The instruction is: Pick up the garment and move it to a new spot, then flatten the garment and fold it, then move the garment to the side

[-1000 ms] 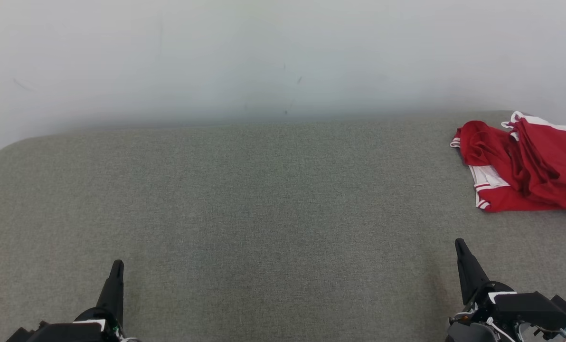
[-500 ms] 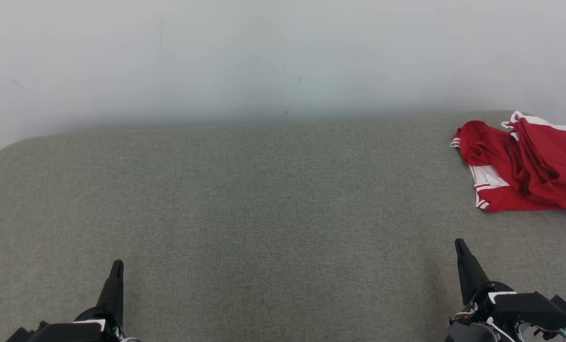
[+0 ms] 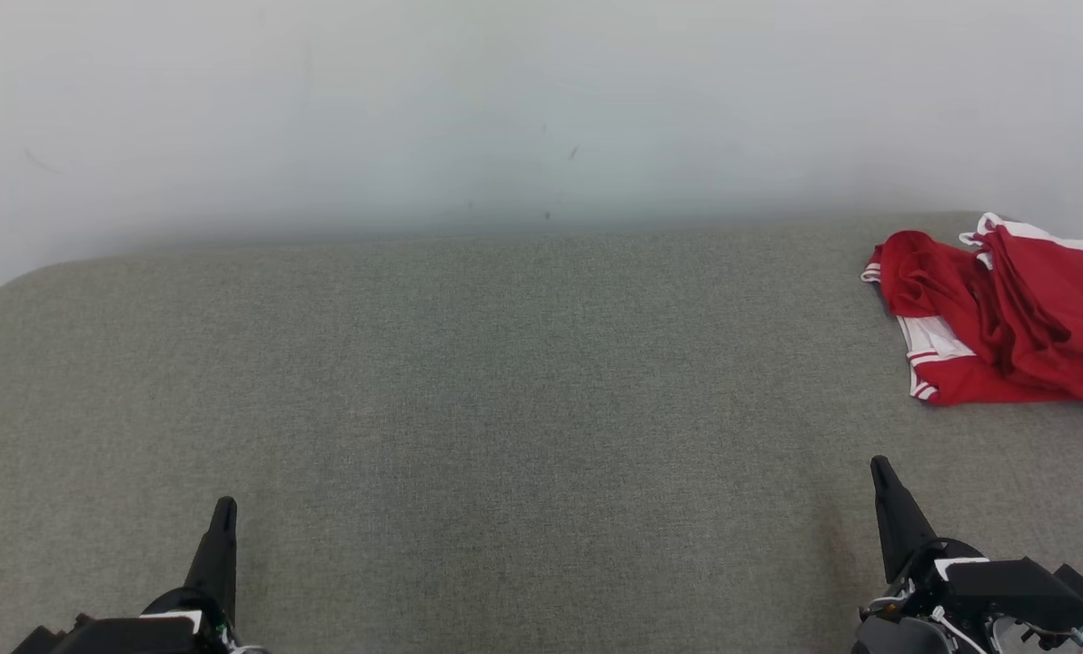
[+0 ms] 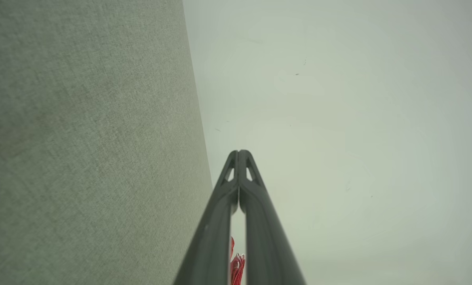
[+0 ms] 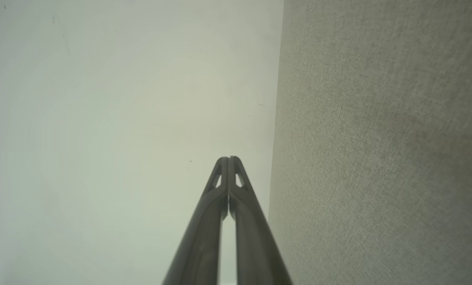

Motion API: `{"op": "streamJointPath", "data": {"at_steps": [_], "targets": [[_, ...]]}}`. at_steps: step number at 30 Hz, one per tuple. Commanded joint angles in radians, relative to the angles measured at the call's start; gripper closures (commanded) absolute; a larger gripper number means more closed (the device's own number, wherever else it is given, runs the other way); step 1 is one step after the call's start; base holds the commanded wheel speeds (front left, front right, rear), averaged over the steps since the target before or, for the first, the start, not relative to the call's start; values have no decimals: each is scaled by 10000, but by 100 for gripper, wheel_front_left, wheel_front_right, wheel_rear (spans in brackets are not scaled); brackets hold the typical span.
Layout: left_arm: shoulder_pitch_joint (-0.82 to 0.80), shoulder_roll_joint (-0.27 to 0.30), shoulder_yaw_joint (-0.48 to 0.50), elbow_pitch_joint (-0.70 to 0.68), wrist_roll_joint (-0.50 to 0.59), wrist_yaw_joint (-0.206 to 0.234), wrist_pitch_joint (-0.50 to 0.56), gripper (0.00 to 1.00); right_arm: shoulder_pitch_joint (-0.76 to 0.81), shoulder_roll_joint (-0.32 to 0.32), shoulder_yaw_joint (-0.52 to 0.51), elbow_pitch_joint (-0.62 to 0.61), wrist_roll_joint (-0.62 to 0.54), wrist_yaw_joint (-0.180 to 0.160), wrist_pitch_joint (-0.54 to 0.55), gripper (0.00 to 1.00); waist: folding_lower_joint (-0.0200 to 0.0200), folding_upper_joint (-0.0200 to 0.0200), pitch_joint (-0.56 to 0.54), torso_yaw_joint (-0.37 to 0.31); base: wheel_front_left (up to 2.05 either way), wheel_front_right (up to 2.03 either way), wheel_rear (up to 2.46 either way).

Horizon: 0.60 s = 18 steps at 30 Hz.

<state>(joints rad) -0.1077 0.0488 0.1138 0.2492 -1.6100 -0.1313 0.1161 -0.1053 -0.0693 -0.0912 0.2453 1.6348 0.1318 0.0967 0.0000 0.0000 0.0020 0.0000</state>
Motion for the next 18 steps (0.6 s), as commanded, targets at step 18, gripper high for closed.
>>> {"op": "streamJointPath", "data": {"at_steps": [18], "targets": [[-92, 27, 32, -29, -47, -10, 4, 100, -90, 66, -60, 5, -97, -21, 58, 100, 0, 0, 0, 0, 0, 0, 0]]}}
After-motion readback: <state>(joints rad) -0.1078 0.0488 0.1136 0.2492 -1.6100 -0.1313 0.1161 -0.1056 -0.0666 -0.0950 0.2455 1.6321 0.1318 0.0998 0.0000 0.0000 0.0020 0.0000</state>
